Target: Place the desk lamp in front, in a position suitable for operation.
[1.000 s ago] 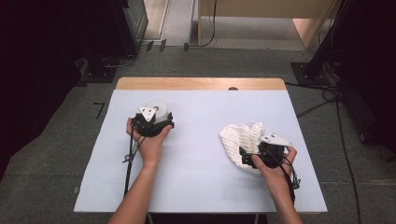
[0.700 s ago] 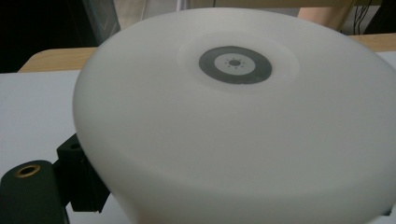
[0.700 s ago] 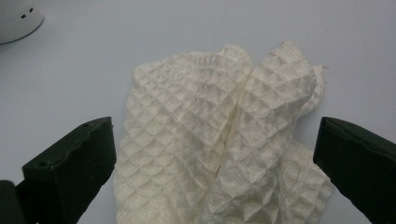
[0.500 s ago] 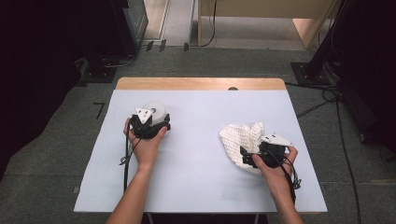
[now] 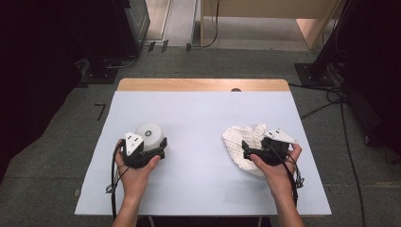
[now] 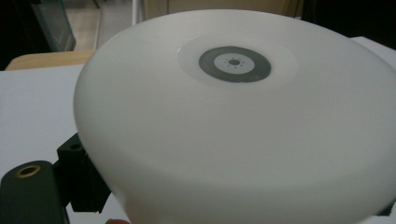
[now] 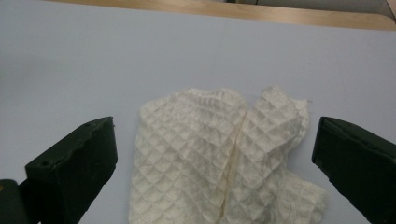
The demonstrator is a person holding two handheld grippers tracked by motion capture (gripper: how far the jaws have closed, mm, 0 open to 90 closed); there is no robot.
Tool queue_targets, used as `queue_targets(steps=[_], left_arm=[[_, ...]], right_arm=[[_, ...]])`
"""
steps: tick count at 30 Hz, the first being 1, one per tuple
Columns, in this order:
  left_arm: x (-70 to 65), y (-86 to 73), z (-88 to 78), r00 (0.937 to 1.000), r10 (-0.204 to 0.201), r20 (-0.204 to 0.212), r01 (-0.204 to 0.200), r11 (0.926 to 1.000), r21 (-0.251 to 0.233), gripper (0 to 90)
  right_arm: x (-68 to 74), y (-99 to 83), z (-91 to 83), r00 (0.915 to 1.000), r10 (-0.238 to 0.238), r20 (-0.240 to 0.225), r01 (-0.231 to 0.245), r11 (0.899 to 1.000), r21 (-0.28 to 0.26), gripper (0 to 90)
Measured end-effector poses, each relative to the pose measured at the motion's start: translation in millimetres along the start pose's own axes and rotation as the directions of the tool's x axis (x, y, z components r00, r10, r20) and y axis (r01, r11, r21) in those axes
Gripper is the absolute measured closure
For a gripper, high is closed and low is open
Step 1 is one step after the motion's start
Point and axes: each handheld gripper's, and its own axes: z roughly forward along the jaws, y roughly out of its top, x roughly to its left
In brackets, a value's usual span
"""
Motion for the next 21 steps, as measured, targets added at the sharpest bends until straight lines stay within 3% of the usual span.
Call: queue_targets(steps=[4,7,10,14,17,21], left_arm=[[-10.8,-5.8,-8.2,0.9944,0.056,0.090,-0.057,0.9983,0.010,8.4],[-17.1,-7.5,-11.1,0.9807,0.096,0.170,-0.100,0.9949,0.014,8.4],[-20.5,-8.7,-9.5,0.9713,0.087,0.222,-0.093,0.9956,0.017,8.4],[-21.0,-10.6,-4.5,0.9692,0.111,0.220,-0.121,0.9921,0.032,8.4],[-20.3,-14.6,-0.2,0.9705,0.113,0.213,-0.126,0.9908,0.049,8.4],[-18.4,-20.7,4.0,0.9703,0.127,0.206,-0.145,0.9865,0.076,8.4]], right_arm=[[2.1,-2.9,1.8,0.9999,0.005,-0.012,-0.005,1.000,-0.005,0.0],[1.0,-7.0,4.3,0.9998,0.015,-0.011,-0.015,1.000,0.005,3.1],[1.6,-7.5,6.4,0.9993,0.032,-0.021,-0.032,0.999,0.011,7.1],[5.0,-5.5,5.7,0.9986,-0.049,-0.021,0.049,0.999,0.015,13.1],[-4.0,-8.9,5.4,0.9998,-0.011,-0.015,0.011,1.000,0.003,14.4],[-11.4,-14.7,11.6,1.0000,0.002,-0.008,-0.002,0.999,0.047,14.3]])
